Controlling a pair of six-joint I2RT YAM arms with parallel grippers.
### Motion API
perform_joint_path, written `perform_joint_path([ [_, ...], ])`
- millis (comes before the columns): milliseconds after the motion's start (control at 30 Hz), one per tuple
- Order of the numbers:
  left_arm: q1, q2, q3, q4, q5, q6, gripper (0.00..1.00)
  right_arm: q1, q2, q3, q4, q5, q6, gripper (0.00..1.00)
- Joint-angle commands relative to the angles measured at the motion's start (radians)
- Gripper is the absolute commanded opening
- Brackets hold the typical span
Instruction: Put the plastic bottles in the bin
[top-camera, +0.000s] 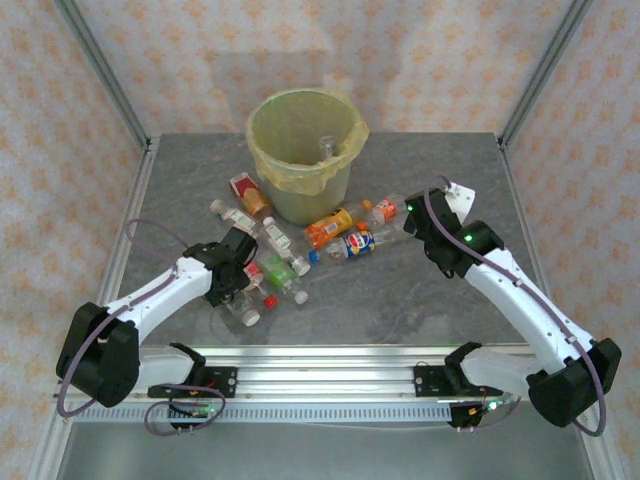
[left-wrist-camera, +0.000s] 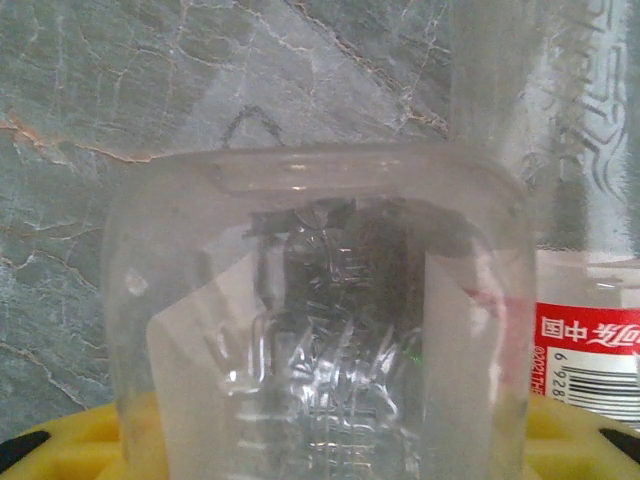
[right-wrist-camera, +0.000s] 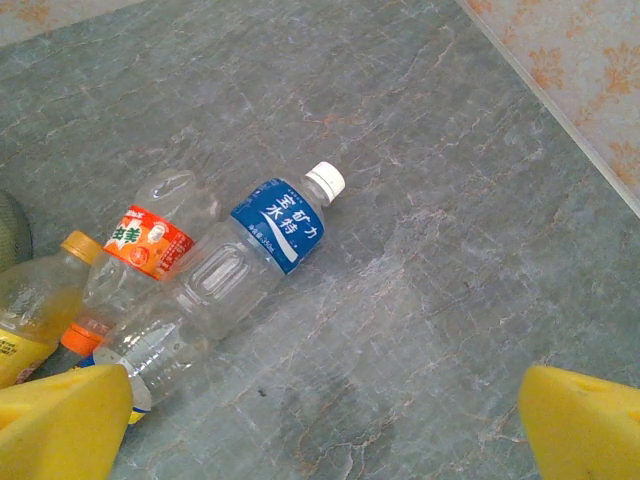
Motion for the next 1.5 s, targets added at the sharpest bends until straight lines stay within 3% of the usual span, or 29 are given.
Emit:
perform_joint_path([
  [0,0.010,-0.014,0.052,-0.045,-0.060,-0.021,0.49,-0.006,-0.002,-0.012,0.002,0.031,0.015,0.99],
  [300,0.010,-0.096,0.144,-0.161,-0.188,-0.024,0.34,-0.009,0.000,-0.001,0.019,0.035,0.002,0.99],
  [700,0.010,-0.210,0.323,-0.267,-0.364,0.052,0.30,-0.012,0.002,-0.003,0.025,0.053,-0.007,0.99],
  [900,0.010,-0.243,0.461,-0.236,-0.423,0.153,0.29,-0.014,0.000,-0.003,0.025,0.054,-0.008,0.99],
  [1100,0.010,-0.226,0.618,-0.098,-0.403,0.306,0.27,-0.014,-0.004,-0.009,0.027,0.050,0.000,0.99],
  [1467,-0.006,-0.037,0.915,0.102,-0.220,0.510,0.25,-0.014,-0.023,-0.017,0.014,0.050,0.011,0.99],
])
